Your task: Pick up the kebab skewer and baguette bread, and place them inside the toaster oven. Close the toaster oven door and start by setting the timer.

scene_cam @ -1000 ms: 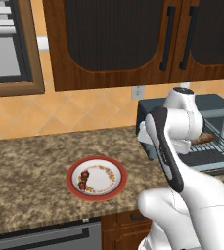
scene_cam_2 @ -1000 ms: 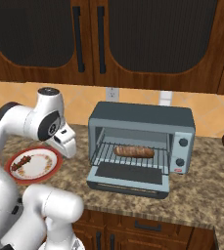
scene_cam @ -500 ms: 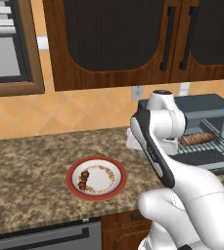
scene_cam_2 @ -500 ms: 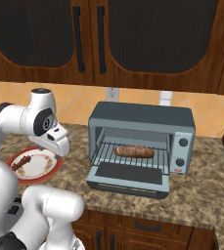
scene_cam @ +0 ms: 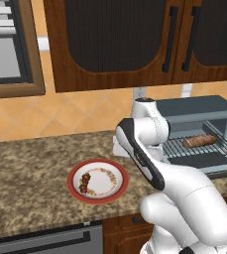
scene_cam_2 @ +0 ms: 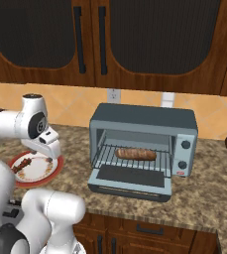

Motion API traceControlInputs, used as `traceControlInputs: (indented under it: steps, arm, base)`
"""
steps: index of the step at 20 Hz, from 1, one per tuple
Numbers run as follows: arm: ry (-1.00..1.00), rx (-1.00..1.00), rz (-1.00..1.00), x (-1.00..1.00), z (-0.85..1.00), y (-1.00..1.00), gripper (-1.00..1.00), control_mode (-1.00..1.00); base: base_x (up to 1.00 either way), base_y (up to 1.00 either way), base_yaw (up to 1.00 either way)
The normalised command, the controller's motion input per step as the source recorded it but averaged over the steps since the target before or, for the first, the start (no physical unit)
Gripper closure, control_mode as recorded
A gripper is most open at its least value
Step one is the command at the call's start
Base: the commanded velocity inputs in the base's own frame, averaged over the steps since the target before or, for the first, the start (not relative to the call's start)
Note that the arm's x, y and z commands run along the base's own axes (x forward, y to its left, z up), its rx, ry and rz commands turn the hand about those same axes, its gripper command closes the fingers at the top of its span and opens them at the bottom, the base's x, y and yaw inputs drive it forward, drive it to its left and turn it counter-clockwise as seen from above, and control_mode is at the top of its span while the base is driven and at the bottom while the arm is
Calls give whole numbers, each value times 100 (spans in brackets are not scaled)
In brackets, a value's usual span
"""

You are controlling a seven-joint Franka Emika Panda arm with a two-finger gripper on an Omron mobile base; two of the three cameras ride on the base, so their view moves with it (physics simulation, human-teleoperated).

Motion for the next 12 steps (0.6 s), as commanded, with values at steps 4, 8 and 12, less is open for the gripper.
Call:
traceControlInputs:
  steps: [4,8,12]
  arm:
    - [0,0,0,40,-18,43,-100,-100]
    - [0,0,0,34,-17,36,-100,-100]
    - [0,0,0,20,-16,36,-100,-100]
  base:
    - [0,0,0]
    - [0,0,0]
    - [0,0,0]
